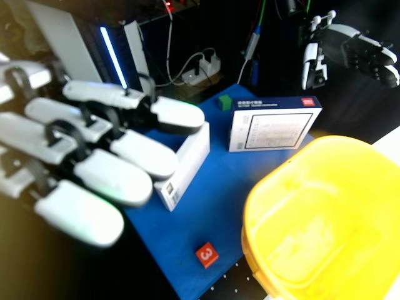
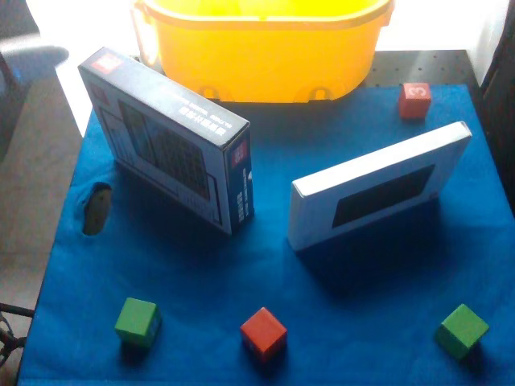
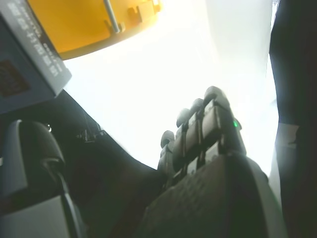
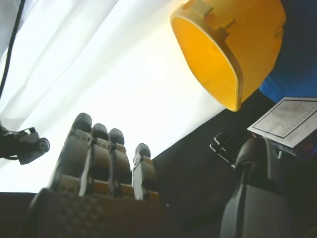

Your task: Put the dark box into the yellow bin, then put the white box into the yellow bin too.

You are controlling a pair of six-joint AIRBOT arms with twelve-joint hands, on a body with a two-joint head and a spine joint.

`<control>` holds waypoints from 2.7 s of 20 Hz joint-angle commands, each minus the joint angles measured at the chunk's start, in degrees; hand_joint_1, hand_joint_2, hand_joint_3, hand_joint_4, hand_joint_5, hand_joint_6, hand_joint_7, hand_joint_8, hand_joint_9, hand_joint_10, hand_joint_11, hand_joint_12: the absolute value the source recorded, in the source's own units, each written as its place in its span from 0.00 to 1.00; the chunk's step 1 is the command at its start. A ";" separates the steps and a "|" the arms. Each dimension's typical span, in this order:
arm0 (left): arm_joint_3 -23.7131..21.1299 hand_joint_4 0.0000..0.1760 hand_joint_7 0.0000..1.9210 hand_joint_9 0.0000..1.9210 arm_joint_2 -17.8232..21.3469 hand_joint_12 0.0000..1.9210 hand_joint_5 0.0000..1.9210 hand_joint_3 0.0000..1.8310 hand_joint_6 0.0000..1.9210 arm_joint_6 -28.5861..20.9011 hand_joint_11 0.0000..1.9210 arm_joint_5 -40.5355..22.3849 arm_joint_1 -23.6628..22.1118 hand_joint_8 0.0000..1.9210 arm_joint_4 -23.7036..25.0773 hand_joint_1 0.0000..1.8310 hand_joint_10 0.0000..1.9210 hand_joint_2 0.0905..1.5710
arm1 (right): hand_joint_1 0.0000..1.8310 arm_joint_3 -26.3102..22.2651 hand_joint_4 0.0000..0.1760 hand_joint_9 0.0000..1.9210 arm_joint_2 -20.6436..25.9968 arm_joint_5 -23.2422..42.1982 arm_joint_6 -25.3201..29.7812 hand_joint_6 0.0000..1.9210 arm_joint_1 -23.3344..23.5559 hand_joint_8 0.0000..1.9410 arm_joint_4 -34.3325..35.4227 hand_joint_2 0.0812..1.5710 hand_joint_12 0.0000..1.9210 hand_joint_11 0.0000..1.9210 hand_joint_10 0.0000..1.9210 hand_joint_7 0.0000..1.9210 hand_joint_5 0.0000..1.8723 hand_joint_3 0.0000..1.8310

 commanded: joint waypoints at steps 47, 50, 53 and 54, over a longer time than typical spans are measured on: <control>4.95 0.85 0.07 0.08 -1.99 0.21 0.00 0.00 0.00 -30.60 0.01 24.18 -26.07 0.00 68.82 0.45 0.00 0.40 | 0.00 1.82 0.09 0.16 -4.18 7.73 -0.04 0.00 -4.06 0.00 0.99 0.71 0.31 0.00 0.00 0.19 0.12 0.00; 4.53 0.30 0.13 0.15 -2.02 0.17 0.06 0.00 0.00 -31.88 0.12 24.44 -26.07 0.00 71.48 0.46 0.00 0.41 | 0.00 2.09 0.06 0.15 -4.68 7.85 -0.04 0.00 -4.26 0.00 1.08 0.70 0.31 0.00 0.00 0.18 0.12 0.00; 4.66 0.00 0.41 0.46 -2.30 0.24 0.38 0.00 0.02 -31.86 0.41 25.70 -26.08 0.02 72.58 0.65 0.03 0.51 | 0.00 2.20 0.00 0.16 -5.01 7.92 -0.04 0.00 -4.37 0.00 1.17 0.71 0.29 0.00 0.00 0.17 0.11 0.00; 4.81 0.00 0.53 0.56 -2.53 0.30 0.48 0.00 0.01 -31.86 0.46 25.90 -26.06 0.03 72.72 0.72 0.03 0.53 | 0.00 2.20 0.00 0.16 -5.05 7.95 -0.04 0.00 -4.40 0.00 1.19 0.71 0.29 0.00 0.00 0.17 0.11 0.00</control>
